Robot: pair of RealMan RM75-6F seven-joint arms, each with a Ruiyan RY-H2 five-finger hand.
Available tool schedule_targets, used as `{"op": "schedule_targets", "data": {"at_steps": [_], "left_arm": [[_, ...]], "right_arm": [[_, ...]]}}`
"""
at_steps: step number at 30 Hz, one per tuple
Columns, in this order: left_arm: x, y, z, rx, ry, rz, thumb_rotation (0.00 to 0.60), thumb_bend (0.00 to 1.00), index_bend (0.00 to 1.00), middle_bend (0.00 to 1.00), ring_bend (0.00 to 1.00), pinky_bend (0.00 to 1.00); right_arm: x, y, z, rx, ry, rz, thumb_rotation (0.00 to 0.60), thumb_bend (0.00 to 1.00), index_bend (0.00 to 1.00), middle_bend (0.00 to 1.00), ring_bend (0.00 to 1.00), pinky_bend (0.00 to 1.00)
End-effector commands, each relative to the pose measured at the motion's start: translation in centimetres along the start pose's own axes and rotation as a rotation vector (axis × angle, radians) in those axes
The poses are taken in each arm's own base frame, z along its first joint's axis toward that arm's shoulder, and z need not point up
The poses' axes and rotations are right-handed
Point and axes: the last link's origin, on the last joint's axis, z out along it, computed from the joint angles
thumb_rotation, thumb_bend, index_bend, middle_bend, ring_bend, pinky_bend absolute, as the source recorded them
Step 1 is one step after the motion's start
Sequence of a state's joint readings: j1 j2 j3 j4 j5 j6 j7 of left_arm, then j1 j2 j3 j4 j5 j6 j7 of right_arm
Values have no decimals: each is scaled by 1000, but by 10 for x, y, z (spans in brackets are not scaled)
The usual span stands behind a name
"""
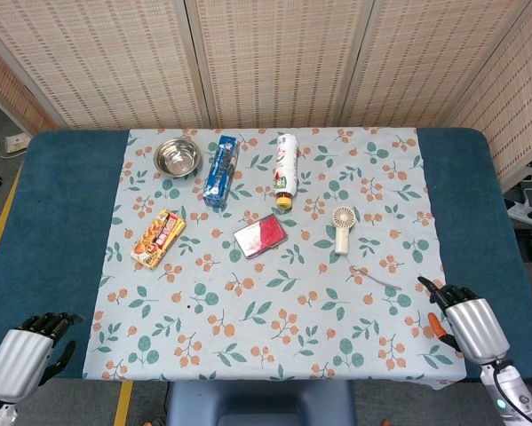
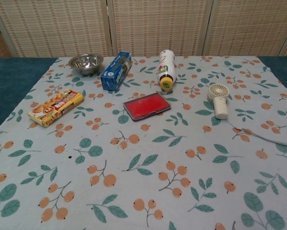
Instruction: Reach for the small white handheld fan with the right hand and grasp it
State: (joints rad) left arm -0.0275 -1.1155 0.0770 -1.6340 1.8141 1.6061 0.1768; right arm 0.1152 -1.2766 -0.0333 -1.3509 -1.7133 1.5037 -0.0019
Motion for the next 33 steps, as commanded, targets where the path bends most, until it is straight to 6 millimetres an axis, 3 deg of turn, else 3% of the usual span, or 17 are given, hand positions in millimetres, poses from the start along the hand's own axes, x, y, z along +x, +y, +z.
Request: {"op": "schedule_targets", "data": {"at_steps": [1,6,13,25,29,33], "left_arm": [[5,1,-2,-2,23,-7,600,432,347,394,388,502],[7,-2,-3,13,31,-17,600,432,348,398,388,502],[5,-2,-2,15,16,-12,600,432,348,400,388,504],[5,-1,-2,17,12,-10,600,433,348,403,388,504],[5,-3,-3,24,6,-13,600,433,348,404,388,504],[6,-3,-3,21,12,-15,600,433,348,405,388,504]], "right_arm": [[-7,-2,17,9,-30,14,600,583,225,726,604,690],[-4,-8,47,0,-159,-19,600,735,222,785,653,712],[-2,-26,96,-51,-336,1,600,798,203,794,656,711],[-10,-53,129,-38,-394,69,600,879,197,818,673,711],[-18,-71,152,-59,-434,142,600,913,153,831,684,711],[-23,-81,160,-100,-462,197,600,919,79,833,686,711]]}}
